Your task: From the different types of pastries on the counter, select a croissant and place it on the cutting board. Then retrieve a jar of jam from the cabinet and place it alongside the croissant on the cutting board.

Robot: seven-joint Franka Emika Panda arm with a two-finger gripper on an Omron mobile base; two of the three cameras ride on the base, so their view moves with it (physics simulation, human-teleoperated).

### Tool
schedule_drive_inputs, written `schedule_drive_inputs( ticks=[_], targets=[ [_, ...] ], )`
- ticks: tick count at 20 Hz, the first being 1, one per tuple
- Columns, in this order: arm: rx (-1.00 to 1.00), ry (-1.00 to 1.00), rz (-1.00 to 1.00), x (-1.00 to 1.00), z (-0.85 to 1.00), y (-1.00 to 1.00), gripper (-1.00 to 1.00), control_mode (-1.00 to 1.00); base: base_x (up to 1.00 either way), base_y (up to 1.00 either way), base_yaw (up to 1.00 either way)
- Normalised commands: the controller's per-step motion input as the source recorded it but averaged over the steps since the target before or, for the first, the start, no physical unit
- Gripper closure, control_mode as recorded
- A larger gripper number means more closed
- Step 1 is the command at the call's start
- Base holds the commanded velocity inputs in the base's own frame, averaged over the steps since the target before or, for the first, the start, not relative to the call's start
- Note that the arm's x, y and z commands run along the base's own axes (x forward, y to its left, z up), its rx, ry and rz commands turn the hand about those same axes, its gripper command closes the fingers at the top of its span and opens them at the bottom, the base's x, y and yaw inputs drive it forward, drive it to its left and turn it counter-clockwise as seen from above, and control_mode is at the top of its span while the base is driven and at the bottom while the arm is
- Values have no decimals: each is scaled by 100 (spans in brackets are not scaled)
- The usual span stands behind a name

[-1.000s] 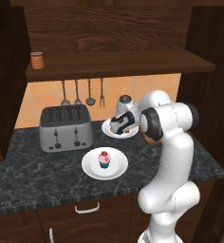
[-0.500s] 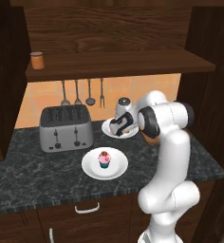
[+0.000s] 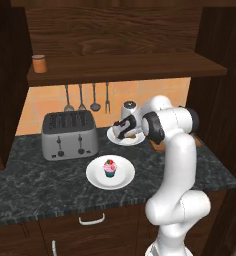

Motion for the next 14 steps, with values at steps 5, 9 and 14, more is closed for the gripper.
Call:
schedule_drive_inputs(
  ticks=[5, 9, 14],
  targets=[
    [-2, 18, 4, 0, 33, -6, 100, -100, 0, 0, 0],
    [0, 21, 0, 7, 25, 0, 100, -100, 0, 0, 0],
    [0, 2, 0, 1, 5, -2, 100, -100, 0, 0, 0]
  ],
)
